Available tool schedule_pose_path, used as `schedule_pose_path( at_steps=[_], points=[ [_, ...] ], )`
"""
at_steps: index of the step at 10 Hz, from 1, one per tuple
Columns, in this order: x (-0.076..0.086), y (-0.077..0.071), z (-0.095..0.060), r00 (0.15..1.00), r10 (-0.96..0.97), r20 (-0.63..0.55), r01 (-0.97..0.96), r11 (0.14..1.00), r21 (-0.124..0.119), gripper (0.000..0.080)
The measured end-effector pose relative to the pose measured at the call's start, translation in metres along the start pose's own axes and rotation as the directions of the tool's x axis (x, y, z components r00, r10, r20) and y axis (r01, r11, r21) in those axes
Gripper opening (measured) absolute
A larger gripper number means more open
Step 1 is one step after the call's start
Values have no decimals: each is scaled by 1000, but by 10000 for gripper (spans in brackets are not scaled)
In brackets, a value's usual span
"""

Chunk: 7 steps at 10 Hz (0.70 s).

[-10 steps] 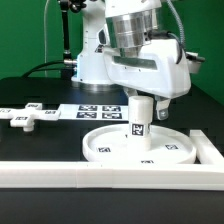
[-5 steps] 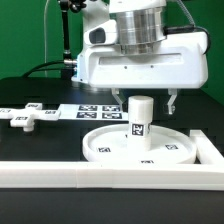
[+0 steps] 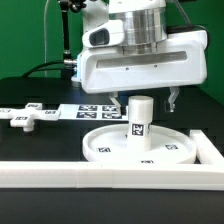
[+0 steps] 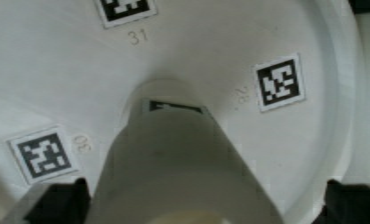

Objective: Assemble round table

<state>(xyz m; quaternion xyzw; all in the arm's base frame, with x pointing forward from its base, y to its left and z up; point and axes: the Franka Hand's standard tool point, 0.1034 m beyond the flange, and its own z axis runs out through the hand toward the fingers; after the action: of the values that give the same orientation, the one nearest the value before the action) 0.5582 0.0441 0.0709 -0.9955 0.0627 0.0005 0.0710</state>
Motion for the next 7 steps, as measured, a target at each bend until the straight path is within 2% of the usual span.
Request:
schedule_pose_path(
  at_steps=[3, 4, 7],
  points=[
    [2, -7, -2, 926, -378, 5, 378, 924, -60, 649],
    [3, -11, -3, 895, -446, 8, 445, 892, -74, 649],
    [3, -6, -1, 806, -591, 24, 591, 803, -72, 649]
  ],
)
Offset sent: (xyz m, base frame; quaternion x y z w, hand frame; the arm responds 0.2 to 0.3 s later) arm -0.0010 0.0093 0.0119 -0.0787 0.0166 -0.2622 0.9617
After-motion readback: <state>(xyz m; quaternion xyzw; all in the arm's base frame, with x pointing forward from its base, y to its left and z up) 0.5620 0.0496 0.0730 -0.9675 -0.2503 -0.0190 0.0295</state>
